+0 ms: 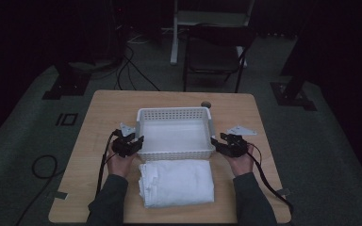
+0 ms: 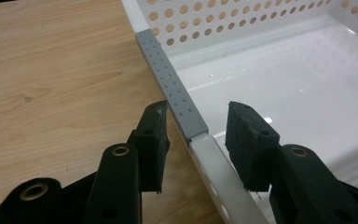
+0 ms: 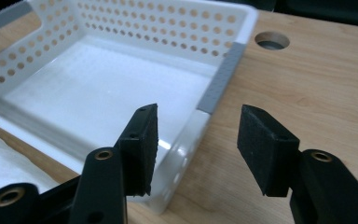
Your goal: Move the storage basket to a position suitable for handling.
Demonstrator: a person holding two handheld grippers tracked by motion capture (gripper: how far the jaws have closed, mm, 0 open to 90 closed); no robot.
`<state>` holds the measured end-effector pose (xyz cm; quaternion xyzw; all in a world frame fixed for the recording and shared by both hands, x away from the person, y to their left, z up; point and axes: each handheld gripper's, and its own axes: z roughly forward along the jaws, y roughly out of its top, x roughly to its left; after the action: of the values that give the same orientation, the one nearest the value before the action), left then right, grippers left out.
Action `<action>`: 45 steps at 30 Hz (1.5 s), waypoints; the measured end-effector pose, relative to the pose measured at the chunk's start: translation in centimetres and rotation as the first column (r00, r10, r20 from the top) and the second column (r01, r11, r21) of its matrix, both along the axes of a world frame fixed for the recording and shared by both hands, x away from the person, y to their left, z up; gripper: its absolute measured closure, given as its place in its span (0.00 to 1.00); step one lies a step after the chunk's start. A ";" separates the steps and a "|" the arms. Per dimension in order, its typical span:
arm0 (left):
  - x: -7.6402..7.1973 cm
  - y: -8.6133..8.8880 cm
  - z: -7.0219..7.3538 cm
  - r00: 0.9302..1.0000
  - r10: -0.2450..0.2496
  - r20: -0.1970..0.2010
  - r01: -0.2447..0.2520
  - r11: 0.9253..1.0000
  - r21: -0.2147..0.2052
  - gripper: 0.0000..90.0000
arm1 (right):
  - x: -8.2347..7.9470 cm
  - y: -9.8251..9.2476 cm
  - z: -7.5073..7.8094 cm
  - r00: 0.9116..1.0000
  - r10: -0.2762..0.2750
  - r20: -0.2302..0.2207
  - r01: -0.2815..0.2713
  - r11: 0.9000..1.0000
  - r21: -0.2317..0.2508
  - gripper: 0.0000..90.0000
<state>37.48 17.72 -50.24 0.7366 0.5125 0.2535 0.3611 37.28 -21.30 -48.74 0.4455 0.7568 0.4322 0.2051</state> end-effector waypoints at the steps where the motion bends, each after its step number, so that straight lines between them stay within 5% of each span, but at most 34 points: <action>1: 0.1 0.0 0.0 1.000 -0.006 -0.001 0.006 1.000 0.001 0.65 | 0.0 0.1 -0.1 1.000 0.004 -0.001 -0.004 1.000 -0.005 0.55; 10: 1.2 -0.4 0.0 1.000 -0.016 -0.009 0.016 1.000 -0.012 0.67 | 0.4 0.3 -0.7 1.000 0.007 -0.016 -0.008 0.999 -0.042 0.72; 25: 2.1 -0.3 0.1 0.999 -0.032 -0.016 0.031 0.998 -0.054 0.63 | 1.4 0.0 -0.7 1.000 -0.017 -0.014 0.017 1.000 -0.023 0.75; 36: -0.6 1.0 1.9 0.998 -0.027 0.056 0.031 0.997 -0.066 0.48 | -0.7 -0.5 0.4 1.000 -0.003 0.012 0.004 0.999 -0.046 0.56; 45: -3.3 2.1 2.1 0.998 -0.038 0.058 0.044 0.995 -0.090 0.46 | -3.7 -1.6 0.4 1.000 0.013 0.027 -0.011 0.997 -0.078 0.51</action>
<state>34.16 19.82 -48.19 0.7222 0.4980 0.2431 0.4140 33.57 -22.86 -48.36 0.4267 0.7727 0.4098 0.2300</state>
